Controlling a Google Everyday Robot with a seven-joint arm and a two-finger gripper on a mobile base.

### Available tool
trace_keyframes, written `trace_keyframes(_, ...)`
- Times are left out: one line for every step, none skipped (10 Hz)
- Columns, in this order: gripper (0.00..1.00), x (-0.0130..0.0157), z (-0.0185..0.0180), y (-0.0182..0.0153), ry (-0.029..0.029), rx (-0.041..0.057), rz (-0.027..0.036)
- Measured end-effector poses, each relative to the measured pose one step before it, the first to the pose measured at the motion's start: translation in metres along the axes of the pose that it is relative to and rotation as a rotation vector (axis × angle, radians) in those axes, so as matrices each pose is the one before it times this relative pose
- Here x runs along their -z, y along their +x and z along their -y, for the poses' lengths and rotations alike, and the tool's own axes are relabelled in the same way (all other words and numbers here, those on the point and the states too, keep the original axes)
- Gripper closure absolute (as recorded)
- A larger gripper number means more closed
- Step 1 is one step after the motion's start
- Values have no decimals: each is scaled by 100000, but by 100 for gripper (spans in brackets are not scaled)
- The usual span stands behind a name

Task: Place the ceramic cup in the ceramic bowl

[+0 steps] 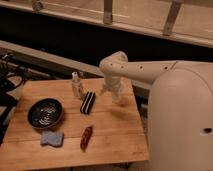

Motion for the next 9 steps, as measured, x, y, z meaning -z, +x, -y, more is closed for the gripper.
trace_keyframes(46,-141,-123,-24,-294,80,96)
trace_keyframes(41,430,116,-531,52,-1062,2609)
trace_keyframes(34,741,173,-768,-118,-1273,2384)
trace_keyframes(26,918,338,-1117,67,-1544,2521)
trace_keyframes(20,1843,1022,-2483,781,-3555,4785)
trace_keyframes(20,690,781,-1367,792,-2469,2264)
trace_keyframes(20,416,825,-1180,1130,-2511,1919)
trace_keyframes(20,216,837,-963,1224,-2914,1667)
trace_keyframes(20,145,948,-950,1211,-3921,1608)
